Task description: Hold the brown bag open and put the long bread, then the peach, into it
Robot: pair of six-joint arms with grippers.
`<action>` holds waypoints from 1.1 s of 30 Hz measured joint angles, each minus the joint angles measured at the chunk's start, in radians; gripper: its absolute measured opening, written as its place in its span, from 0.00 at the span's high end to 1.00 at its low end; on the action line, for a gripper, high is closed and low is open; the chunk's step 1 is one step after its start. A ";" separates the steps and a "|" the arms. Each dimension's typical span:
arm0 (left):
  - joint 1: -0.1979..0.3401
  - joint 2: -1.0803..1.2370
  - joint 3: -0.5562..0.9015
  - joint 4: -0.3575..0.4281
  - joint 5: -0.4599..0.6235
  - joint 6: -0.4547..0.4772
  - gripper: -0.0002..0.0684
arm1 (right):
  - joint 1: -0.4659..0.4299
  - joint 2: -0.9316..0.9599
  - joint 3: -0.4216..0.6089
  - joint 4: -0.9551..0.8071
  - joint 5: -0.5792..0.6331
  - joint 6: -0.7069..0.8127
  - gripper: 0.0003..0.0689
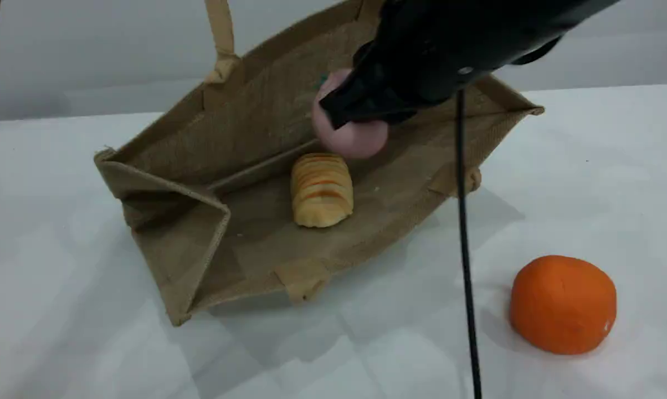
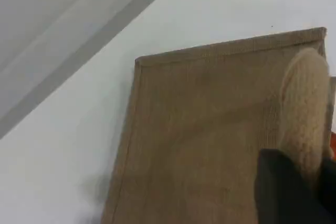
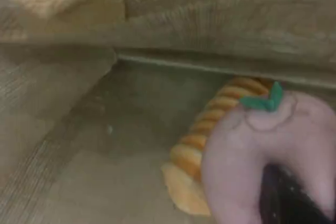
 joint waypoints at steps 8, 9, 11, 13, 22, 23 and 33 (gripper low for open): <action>0.000 0.000 0.000 0.000 0.000 0.001 0.85 | 0.000 0.164 -0.095 -0.002 -0.052 0.000 0.96; 0.000 0.000 0.000 0.000 0.000 0.001 0.85 | 0.000 0.170 -0.095 -0.002 -0.060 0.001 0.94; 0.000 0.000 0.000 0.000 0.000 0.001 0.85 | 0.000 0.170 -0.095 -0.001 -0.060 0.001 0.87; 0.000 0.000 0.000 0.000 0.000 0.001 0.85 | -0.001 0.169 -0.095 0.008 -0.063 0.002 0.75; 0.000 0.000 0.000 0.000 0.000 0.001 0.85 | -0.002 0.131 -0.095 0.034 -0.013 0.021 0.19; 0.000 0.000 0.000 0.000 0.000 0.002 0.85 | -0.002 0.121 -0.095 0.034 -0.004 0.021 0.17; 0.000 0.000 0.000 0.000 0.000 0.002 0.85 | -0.062 -0.031 -0.095 0.018 0.184 -0.004 0.16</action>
